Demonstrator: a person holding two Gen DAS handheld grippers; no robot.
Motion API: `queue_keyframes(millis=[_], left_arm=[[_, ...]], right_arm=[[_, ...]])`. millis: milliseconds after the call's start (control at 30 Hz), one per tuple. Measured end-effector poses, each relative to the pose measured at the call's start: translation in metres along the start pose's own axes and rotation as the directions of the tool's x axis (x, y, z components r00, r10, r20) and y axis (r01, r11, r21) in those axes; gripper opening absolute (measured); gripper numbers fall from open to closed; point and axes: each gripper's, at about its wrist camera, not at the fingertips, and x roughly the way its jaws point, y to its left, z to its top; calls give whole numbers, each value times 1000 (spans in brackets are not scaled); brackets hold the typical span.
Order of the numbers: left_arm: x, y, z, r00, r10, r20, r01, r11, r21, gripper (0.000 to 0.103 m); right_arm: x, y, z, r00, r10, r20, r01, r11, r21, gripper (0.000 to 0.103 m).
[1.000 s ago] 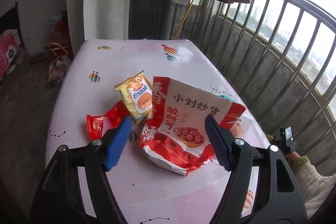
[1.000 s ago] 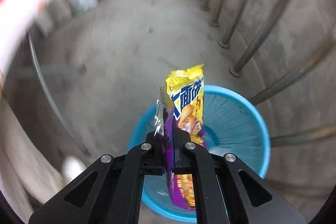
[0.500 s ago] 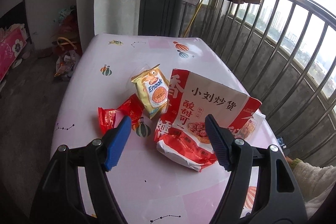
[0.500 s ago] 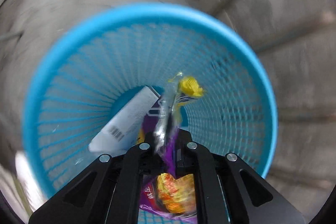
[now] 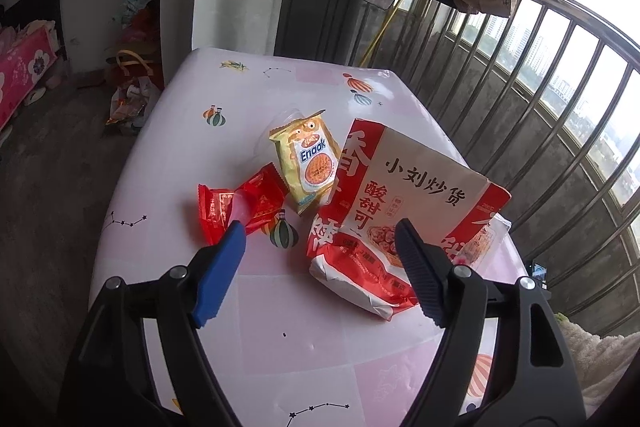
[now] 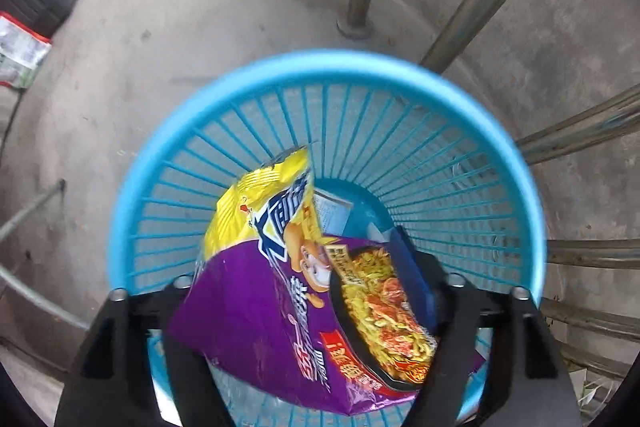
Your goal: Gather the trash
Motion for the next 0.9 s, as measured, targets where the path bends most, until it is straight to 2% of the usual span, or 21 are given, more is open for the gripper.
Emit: queue_keyframes(millis=[133, 200, 300, 433, 600, 667, 833, 900], left_arm=[[1, 3, -2, 1000, -22, 5, 22, 1000, -6, 74], [1, 3, -4, 999, -36, 7, 36, 999, -5, 74], [-1, 2, -6, 998, -58, 18, 58, 998, 6, 77], [-6, 0, -10, 995, -92, 32, 91, 996, 23, 78], [-15, -1, -17, 989, -135, 63, 133, 990, 42, 79], [-18, 0, -21, 986, -150, 75, 147, 988, 47, 79], [-14, 0, -33, 983, -167, 75, 163, 985, 59, 82], [-11, 0, -36, 983, -171, 68, 166, 984, 70, 82]], right_arm=[[-43, -11, -14, 995, 24, 97, -28, 999, 37, 75], [-66, -15, -24, 985, 36, 168, -49, 996, 75, 75], [-112, -20, -34, 949, 55, 310, -106, 983, 149, 75], [-161, -17, -43, 894, 67, 443, -161, 970, 180, 75], [-231, 12, -58, 812, 117, 572, -221, 968, 116, 75], [-255, 26, -66, 792, 138, 595, -232, 969, 85, 75], [-312, 81, -102, 749, 252, 613, -260, 962, -78, 75], [-338, 105, -117, 725, 308, 616, -275, 950, -151, 75]])
